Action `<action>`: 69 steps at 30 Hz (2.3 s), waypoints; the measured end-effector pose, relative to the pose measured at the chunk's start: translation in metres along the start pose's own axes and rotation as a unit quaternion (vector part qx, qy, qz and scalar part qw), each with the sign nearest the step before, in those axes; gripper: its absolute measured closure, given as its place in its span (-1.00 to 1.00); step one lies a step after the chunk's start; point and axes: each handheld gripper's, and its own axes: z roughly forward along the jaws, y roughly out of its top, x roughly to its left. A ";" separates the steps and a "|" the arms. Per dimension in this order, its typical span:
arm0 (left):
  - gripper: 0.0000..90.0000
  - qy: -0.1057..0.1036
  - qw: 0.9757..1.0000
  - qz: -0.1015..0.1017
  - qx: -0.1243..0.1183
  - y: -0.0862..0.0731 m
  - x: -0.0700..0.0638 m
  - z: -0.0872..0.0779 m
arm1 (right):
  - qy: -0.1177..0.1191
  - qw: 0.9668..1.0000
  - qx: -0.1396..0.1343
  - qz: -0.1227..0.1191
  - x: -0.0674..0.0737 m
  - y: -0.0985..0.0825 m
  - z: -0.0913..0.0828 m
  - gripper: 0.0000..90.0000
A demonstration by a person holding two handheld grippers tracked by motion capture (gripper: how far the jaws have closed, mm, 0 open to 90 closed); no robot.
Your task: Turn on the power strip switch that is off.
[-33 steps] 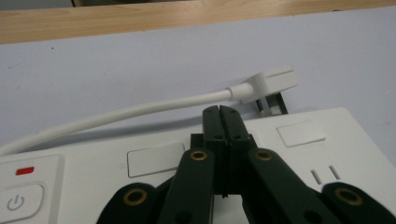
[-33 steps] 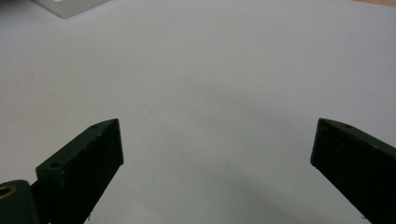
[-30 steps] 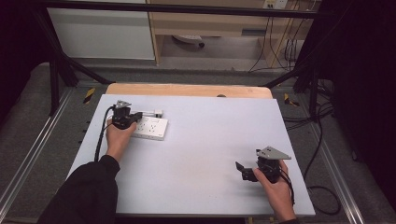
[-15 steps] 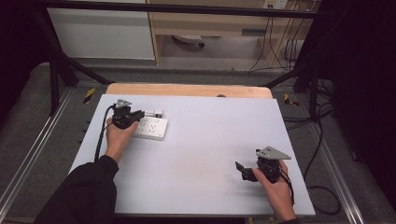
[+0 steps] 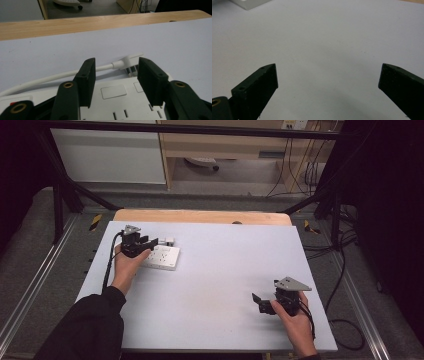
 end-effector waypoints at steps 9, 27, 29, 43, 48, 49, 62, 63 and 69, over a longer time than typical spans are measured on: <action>-0.58 -0.004 1.000 -0.011 0.004 0.000 0.002 0.001 | 0.001 1.000 0.000 0.000 0.000 0.000 0.000 -0.94; -0.79 -0.017 1.000 -0.005 0.000 0.004 -0.003 -0.008 | 0.006 1.000 -0.001 0.001 0.001 0.001 0.000 -0.94; -0.79 -0.018 1.000 -0.005 0.000 0.004 -0.005 -0.009 | 0.006 1.000 -0.002 0.000 0.001 0.001 0.000 -0.94; -0.78 -0.039 0.999 0.000 0.010 0.010 -0.015 -0.024 | 0.007 1.000 -0.002 -0.002 0.001 0.001 0.000 -0.95; -0.77 -0.044 0.999 0.004 0.021 0.011 -0.020 -0.037 | 0.006 1.000 0.001 -0.001 0.001 0.001 0.001 -0.94; -0.77 -0.046 0.999 0.004 0.020 0.011 -0.020 -0.041 | 0.005 1.000 0.002 -0.001 0.001 0.001 0.001 -0.94; -0.77 -0.059 0.998 0.013 -0.006 0.006 -0.023 -0.087 | 0.001 1.000 0.004 0.001 0.001 0.001 0.001 -0.94; -0.77 -0.059 0.998 0.014 -0.008 0.006 -0.023 -0.090 | 0.001 1.000 0.004 0.001 0.001 0.001 0.001 -0.94; -0.79 -0.062 0.998 0.013 -0.016 0.004 -0.021 -0.106 | -0.001 1.000 0.004 0.001 0.001 0.000 0.000 -0.94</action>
